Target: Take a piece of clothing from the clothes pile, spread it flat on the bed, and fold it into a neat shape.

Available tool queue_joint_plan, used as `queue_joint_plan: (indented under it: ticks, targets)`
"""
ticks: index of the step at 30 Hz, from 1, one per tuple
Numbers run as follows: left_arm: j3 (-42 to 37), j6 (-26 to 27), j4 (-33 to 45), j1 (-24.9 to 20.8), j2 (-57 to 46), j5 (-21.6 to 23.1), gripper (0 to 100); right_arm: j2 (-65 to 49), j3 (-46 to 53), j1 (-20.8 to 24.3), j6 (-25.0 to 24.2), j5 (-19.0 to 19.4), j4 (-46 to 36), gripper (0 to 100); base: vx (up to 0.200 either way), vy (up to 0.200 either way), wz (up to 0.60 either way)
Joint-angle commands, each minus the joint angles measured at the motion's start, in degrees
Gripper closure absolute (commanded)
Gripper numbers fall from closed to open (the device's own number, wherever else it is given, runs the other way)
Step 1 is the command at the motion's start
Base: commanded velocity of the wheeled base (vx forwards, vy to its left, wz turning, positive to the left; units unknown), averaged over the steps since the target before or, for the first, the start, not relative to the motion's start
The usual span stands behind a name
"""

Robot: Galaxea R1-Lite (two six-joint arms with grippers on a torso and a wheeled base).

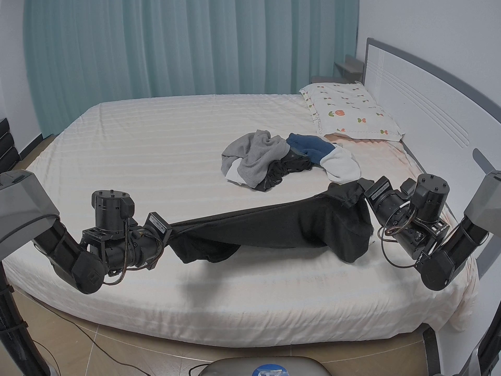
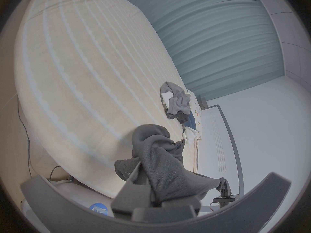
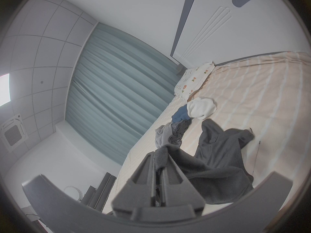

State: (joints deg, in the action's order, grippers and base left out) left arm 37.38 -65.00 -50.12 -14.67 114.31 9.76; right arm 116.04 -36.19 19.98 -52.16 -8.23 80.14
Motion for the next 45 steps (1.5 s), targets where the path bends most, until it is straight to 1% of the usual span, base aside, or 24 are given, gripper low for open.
queue_joint_plan:
  ticks: [1, 4, 8, 13, 20, 45]
  targets:
    - [-0.02, 0.4, -0.07, 0.16, -1.02, -0.18, 100, 1.03, 0.07, 0.23, -0.04, -0.12, 0.28, 100, 0.0, 0.2, 0.0]
    - [-0.02, 0.49, 0.11, 0.16, -1.81, -0.18, 100, 1.82, -0.54, -0.38, -0.13, -0.03, 0.37, 100, 0.0, 0.2, 0.0]
    - [-0.02, 0.49, 0.11, 0.16, -1.9, -0.18, 100, 1.99, -0.37, 0.15, -0.13, -0.12, 0.89, 100, 0.0, 0.2, 0.0]
    - [-0.29, 0.49, 0.11, 0.08, -1.99, -0.18, 100, 2.17, 0.33, 0.67, 0.22, -0.12, 4.59, 100, 0.0, 0.2, 0.0]
    - [-0.37, 0.49, 0.02, 0.08, -1.81, -0.18, 100, 0.94, 0.69, 1.29, 0.31, 0.05, 4.15, 100, 0.0, 0.2, 0.0]
    - [-0.2, 0.4, 0.11, 0.25, -2.6, -0.18, 100, 2.79, 0.25, 1.38, -0.13, 0.14, 4.59, 100, 0.0, 0.2, 0.0]
